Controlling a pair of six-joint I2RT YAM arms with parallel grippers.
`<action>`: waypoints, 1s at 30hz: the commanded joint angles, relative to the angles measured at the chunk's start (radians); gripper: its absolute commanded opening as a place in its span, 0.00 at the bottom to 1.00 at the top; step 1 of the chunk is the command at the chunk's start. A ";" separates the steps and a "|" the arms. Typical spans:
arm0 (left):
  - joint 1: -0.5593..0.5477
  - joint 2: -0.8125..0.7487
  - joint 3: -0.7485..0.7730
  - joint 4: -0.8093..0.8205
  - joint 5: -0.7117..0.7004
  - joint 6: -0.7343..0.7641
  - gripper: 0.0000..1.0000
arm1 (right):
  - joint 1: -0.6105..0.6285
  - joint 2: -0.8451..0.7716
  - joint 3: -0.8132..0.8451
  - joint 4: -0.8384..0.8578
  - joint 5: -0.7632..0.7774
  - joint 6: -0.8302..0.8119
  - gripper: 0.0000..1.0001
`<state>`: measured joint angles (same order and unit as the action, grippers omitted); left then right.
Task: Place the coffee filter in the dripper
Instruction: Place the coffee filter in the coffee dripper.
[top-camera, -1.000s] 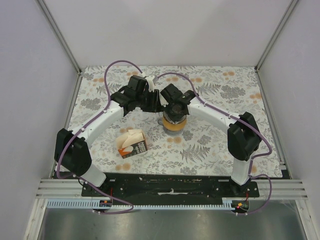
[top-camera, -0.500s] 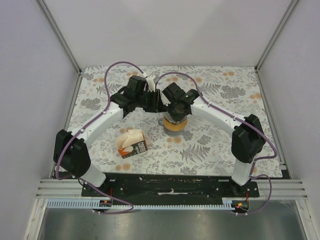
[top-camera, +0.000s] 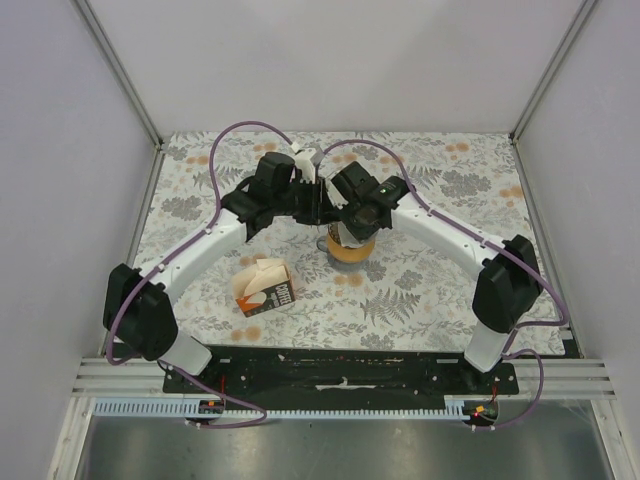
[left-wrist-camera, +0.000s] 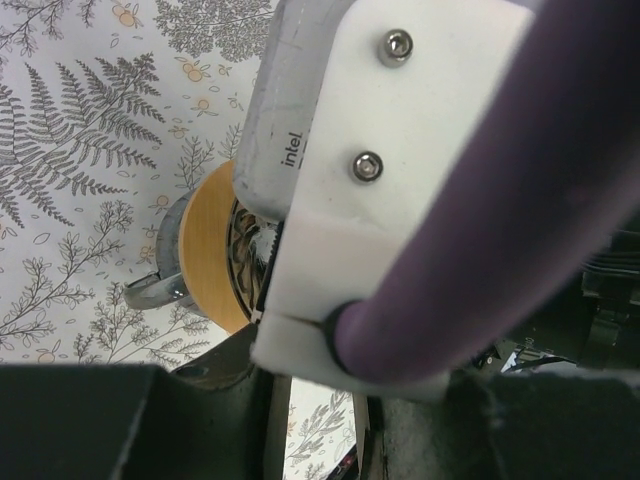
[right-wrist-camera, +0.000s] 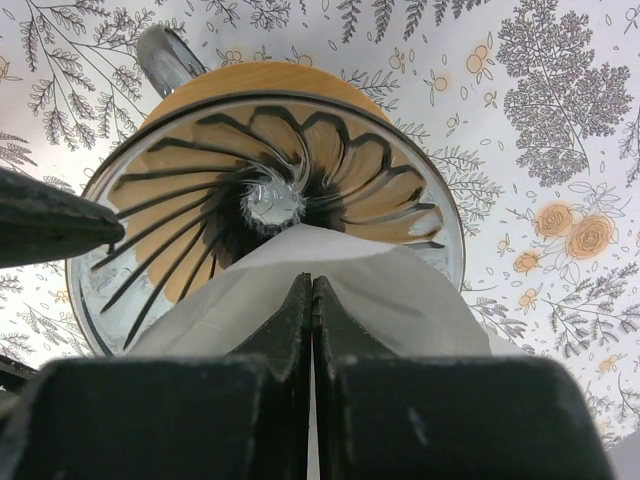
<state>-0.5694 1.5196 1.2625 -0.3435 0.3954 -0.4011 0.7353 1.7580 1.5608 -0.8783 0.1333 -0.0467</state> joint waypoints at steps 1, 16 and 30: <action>-0.003 0.028 -0.046 -0.048 -0.018 -0.018 0.33 | 0.016 -0.126 0.036 0.164 -0.061 -0.012 0.00; -0.003 0.031 -0.090 -0.054 -0.073 -0.005 0.33 | 0.006 -0.023 0.012 0.210 -0.212 0.007 0.00; -0.010 0.031 -0.078 -0.066 -0.081 0.013 0.24 | -0.014 -0.104 0.010 0.203 -0.193 -0.004 0.00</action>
<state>-0.5613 1.5265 1.1843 -0.3416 0.3214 -0.4046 0.7136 1.7554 1.5337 -0.8021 -0.0193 -0.0189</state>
